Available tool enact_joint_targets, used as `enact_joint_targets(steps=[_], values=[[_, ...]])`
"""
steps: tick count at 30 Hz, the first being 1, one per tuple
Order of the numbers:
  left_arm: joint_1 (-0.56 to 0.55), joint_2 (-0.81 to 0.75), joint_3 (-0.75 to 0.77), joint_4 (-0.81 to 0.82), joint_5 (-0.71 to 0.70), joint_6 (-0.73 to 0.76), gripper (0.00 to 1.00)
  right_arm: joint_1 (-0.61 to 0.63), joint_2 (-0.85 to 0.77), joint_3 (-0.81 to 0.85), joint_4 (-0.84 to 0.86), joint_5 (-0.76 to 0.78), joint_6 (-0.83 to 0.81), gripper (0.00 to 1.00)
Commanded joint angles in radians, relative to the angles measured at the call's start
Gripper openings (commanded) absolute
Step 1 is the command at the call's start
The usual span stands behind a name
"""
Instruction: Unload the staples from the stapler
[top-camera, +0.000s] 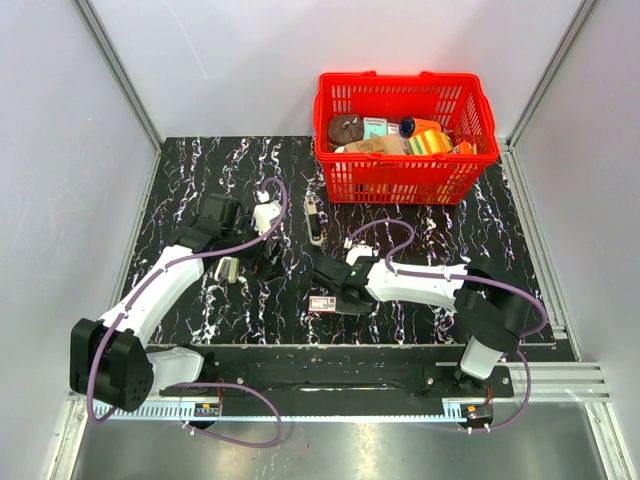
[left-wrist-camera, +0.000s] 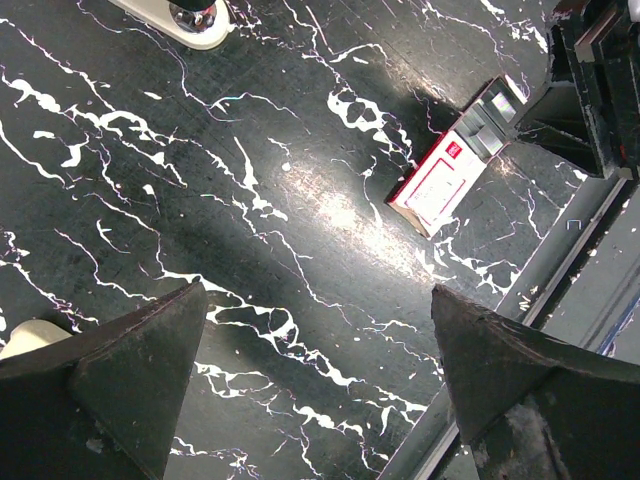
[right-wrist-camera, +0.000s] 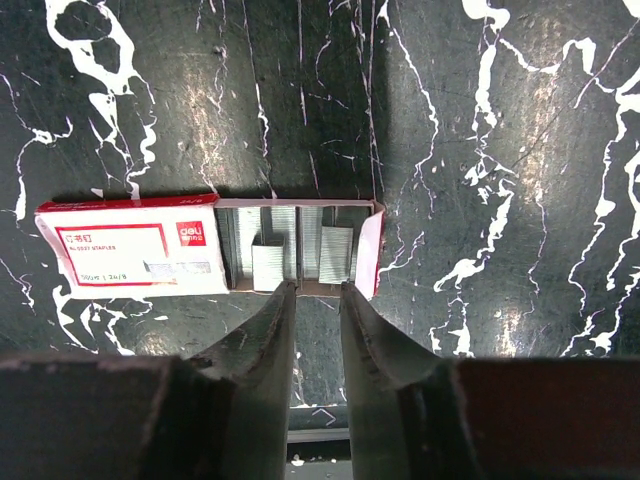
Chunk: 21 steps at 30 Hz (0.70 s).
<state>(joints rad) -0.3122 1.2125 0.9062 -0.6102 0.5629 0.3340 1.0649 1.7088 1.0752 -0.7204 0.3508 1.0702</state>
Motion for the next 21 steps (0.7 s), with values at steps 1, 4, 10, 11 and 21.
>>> enact_joint_targets(steps=[1,4,10,11,21], values=[[-0.007,-0.027,0.011,0.018,-0.017,0.016,0.99,-0.006,-0.038,0.037,-0.010,0.030,-0.001,0.31],[-0.008,-0.031,0.011,0.017,-0.020,0.017,0.99,-0.006,-0.051,0.032,-0.008,0.028,0.000,0.30],[-0.010,-0.027,0.019,0.015,-0.031,0.026,0.99,-0.006,-0.130,0.042,-0.040,0.062,-0.001,0.26],[-0.010,-0.024,0.020,0.015,-0.032,0.027,0.99,-0.006,-0.147,0.040,-0.042,0.069,-0.001,0.25],[-0.128,0.056,-0.015,0.079,-0.119,0.098,0.99,-0.180,-0.331,-0.187,0.085,-0.074,-0.022,0.11]])
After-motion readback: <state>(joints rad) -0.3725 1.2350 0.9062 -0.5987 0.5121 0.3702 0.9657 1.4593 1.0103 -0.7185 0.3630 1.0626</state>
